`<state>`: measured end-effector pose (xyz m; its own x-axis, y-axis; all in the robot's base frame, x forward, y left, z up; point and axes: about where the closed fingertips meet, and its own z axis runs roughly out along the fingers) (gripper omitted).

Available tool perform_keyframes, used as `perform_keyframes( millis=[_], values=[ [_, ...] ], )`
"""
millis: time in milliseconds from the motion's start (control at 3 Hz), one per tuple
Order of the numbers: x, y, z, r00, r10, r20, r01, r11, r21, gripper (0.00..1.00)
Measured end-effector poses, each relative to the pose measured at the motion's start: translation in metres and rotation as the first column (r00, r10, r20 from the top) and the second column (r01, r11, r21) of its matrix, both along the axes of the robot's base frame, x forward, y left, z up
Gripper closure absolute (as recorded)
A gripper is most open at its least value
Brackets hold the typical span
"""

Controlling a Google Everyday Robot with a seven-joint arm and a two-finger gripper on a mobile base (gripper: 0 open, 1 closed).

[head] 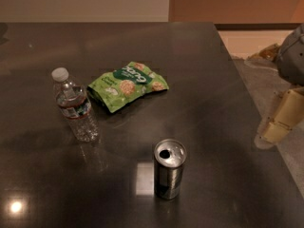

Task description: Knock redbull can over

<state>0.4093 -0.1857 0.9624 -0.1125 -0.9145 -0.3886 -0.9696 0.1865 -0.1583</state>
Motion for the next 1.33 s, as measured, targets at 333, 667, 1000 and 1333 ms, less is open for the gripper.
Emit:
perform_keyframes(
  millis=[333,667,1000,1333],
  values=[
    [-0.021,0.029,-0.015,0.9959,0.088,-0.024,-0.084,0.988,0.131,0.0],
    [-0.037,0.056,-0.035,0.9883,0.149,-0.032,-0.137,0.961,0.239,0.0],
    [-0.048,0.081,-0.052,0.9812,0.191,-0.03,-0.171,0.93,0.326,0.0],
    [-0.058,0.102,-0.061,0.9757,0.218,-0.021,-0.191,0.893,0.407,0.0]
  ],
)
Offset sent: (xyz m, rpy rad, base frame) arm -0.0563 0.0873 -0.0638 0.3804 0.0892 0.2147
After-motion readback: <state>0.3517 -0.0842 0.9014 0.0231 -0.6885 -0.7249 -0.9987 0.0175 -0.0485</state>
